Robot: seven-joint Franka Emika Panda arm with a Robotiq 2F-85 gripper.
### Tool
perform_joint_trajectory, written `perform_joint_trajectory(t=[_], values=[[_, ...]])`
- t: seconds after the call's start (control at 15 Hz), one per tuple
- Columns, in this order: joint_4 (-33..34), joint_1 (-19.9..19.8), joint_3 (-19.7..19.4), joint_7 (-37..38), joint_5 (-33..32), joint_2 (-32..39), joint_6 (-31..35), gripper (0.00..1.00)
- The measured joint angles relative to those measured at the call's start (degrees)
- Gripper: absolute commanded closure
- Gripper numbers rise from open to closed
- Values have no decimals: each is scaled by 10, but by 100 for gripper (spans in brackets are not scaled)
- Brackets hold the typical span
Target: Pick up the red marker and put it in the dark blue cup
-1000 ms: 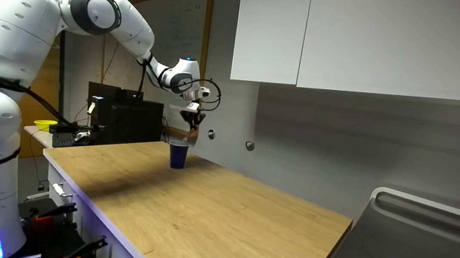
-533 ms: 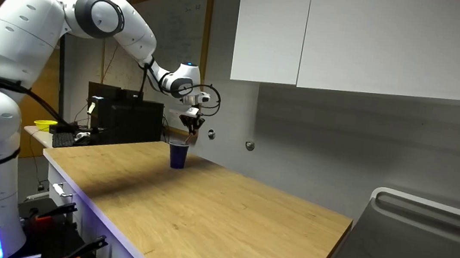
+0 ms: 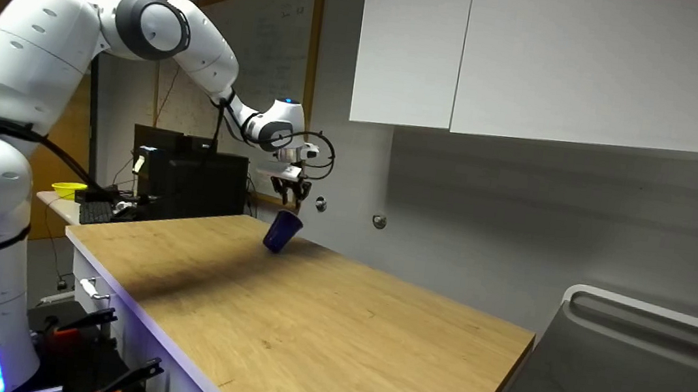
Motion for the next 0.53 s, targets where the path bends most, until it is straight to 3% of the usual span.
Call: perform_joint_trajectory(t=[0.2, 0.53], values=[[0, 0, 0, -5, 0, 0, 1, 0], [-1, -1, 1, -19, 0, -8, 0, 0]])
